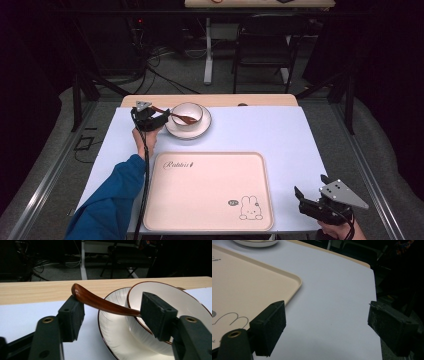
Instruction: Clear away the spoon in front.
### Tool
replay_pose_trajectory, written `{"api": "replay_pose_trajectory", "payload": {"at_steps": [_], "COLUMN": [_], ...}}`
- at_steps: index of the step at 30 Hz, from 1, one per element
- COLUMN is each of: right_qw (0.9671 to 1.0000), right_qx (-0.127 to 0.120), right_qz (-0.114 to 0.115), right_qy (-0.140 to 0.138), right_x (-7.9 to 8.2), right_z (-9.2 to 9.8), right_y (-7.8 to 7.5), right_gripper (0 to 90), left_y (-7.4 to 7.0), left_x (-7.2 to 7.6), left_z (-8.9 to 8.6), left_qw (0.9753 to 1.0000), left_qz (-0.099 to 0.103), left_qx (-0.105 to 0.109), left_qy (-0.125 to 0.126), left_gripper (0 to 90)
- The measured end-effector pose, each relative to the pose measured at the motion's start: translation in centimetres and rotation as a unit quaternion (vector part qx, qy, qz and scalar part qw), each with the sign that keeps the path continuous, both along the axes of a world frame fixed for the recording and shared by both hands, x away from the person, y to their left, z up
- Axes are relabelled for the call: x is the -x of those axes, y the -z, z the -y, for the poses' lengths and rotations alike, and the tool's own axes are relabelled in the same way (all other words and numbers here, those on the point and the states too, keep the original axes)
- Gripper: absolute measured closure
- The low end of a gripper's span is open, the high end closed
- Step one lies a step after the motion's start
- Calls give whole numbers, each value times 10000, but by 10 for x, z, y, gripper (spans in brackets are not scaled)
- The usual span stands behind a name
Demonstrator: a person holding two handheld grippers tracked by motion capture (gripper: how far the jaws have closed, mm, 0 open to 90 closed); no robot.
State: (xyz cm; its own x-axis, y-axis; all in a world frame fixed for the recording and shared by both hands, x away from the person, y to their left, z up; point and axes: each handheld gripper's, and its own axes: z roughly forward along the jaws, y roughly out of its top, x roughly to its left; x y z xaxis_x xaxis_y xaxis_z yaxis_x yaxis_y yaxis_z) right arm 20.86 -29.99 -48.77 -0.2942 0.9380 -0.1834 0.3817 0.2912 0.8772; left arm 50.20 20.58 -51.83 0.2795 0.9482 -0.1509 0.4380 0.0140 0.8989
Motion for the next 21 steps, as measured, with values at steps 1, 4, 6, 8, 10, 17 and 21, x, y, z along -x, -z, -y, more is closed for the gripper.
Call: {"api": "replay_pose_trajectory", "payload": {"at_steps": [1,4,6,8,10,17,21], "right_qw": [10000,10000,10000,10000,10000,10000,10000], "right_qx": [-3,-2,-2,6,3,-3,-1], "right_qz": [1,-2,0,0,0,2,1], "right_qy": [3,-2,3,-5,3,2,0], "right_x": [0,0,0,0,0,0,0], "right_z": [0,0,0,0,0,0,0], "right_y": [0,0,0,0,0,0,0], "right_gripper": [143,143,142,143,143,143,143], "left_y": [1,3,4,5,5,3,0], "left_x": [-1,-1,-2,-2,-2,-3,-7], "left_z": [0,-1,-2,-3,-3,-3,-5], "left_qw": [10000,10000,9999,9998,9998,9996,9991], "left_qz": [-4,2,21,11,11,83,112], "left_qx": [44,59,115,142,154,262,356], "left_qy": [-2,-61,-76,-108,-110,-112,-179], "left_gripper": [392,434,464,496,508,425,388]}}
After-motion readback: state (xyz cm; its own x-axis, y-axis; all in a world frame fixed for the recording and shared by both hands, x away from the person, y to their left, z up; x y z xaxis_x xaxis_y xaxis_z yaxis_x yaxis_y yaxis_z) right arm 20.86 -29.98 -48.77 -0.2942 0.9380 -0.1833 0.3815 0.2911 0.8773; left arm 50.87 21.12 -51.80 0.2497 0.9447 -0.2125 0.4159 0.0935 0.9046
